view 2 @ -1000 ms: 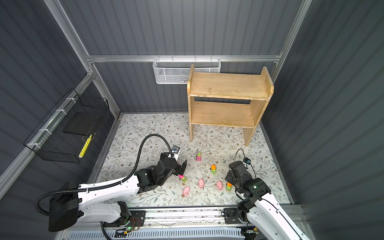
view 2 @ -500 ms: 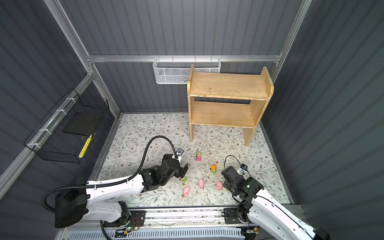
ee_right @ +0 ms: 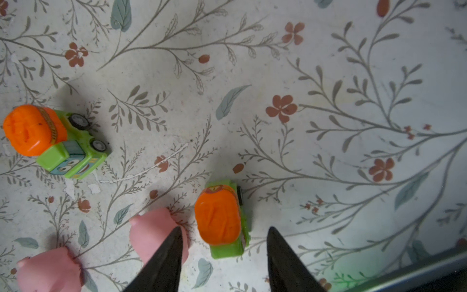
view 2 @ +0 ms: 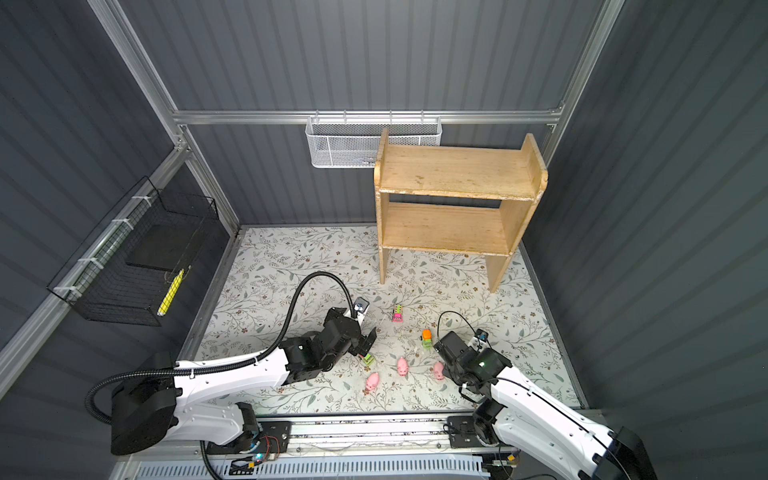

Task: Place and organize the plastic toys onto the shelf
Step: 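Lower the right gripper onto the orange-and-green toy truck and close it, then lift the orange-and-green truck with the right gripper while the left gripper hovers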

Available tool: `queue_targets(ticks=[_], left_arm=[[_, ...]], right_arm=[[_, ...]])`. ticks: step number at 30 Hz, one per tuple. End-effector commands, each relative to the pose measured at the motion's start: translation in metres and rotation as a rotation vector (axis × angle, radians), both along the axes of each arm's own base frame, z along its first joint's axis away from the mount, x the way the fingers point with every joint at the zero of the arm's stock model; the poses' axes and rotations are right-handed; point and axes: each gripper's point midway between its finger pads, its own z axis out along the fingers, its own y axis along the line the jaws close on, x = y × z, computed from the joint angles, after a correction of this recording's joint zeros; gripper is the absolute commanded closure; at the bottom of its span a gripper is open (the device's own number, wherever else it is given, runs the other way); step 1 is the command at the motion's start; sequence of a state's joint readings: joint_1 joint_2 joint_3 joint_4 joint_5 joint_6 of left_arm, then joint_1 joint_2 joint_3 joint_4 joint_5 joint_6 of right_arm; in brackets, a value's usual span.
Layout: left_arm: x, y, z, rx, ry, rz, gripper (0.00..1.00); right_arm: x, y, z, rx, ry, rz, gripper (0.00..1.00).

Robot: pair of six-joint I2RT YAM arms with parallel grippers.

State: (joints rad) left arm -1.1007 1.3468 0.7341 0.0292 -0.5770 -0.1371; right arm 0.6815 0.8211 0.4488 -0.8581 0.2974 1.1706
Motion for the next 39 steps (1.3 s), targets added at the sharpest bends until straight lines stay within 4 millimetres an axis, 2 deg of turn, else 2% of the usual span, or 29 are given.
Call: queue_targets(ticks=[1,12,16,22,29,39], left_arm=[[0.003,0.0,0.005,0.011,-0.021,0.004,0.0],[0.001,0.007,0.006,0.006,-0.028,0.014,0.0],[0.001,0.01,0.007,0.002,-0.036,0.022,0.0],[0.001,0.015,0.009,-0.01,-0.055,0.033,0.0],[0.003,0.016,0.009,-0.001,-0.058,0.04,0.0],[0.007,0.008,0.004,0.016,-0.049,0.032,0.0]], right_arm=[[0.004,-0.002,0.002,-0.027,-0.01,0.004,0.47],[0.013,0.0,0.001,-0.031,0.006,0.02,0.49],[0.015,-0.001,-0.001,-0.01,0.014,0.017,0.54],[0.021,0.005,0.0,0.023,0.02,0.034,0.58],[0.018,0.012,-0.008,0.04,0.078,0.048,0.59],[0.024,0.006,0.0,-0.032,0.085,0.059,0.74]])
